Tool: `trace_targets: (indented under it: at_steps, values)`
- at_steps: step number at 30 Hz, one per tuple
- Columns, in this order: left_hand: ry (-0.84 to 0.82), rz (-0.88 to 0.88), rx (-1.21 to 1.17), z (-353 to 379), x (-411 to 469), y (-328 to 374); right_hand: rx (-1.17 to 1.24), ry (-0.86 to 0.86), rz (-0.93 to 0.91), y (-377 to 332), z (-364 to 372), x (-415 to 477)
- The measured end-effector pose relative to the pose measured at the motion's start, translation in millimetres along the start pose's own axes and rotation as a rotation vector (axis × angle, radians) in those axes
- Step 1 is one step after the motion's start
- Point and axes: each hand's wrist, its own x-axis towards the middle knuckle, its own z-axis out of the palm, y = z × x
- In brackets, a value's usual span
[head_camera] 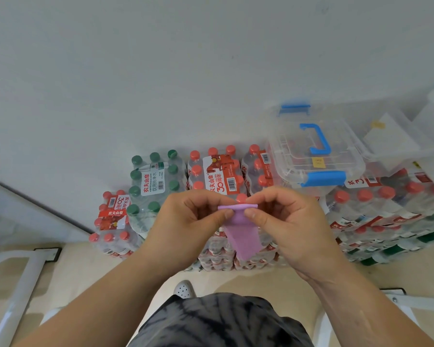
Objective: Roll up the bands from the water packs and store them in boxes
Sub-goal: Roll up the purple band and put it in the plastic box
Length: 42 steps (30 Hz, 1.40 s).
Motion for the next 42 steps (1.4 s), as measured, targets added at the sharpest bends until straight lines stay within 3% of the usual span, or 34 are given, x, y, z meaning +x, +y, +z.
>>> trace_targets:
  at_steps: [5, 9, 19, 29, 36, 42]
  values:
    - [-0.027, -0.009, -0.026, 0.7, 1.4, -0.2, 0.011, -0.029, 0.015, 1.7, -0.6, -0.6]
    - [0.044, 0.007, -0.081, 5.4, -0.8, -1.8, 0.109, 0.006, 0.038, 3.3, 1.8, -0.2]
    - [0.094, 0.015, 0.030, 4.5, 0.5, -4.9, 0.133, 0.011, 0.085, -1.7, 1.6, 1.9]
    - [0.004, -0.002, 0.049, -2.8, 4.1, -3.9, 0.048, 0.011, 0.059, -0.1, 3.0, 1.3]
    - [0.172, -0.082, -0.198, 6.0, -0.1, -2.7, 0.149, 0.054, 0.051, -1.2, 6.8, 2.5]
    - [0.287, -0.061, -0.218, 10.2, -0.7, -1.4, 0.147, 0.116, 0.016, -4.8, 12.8, 0.6]
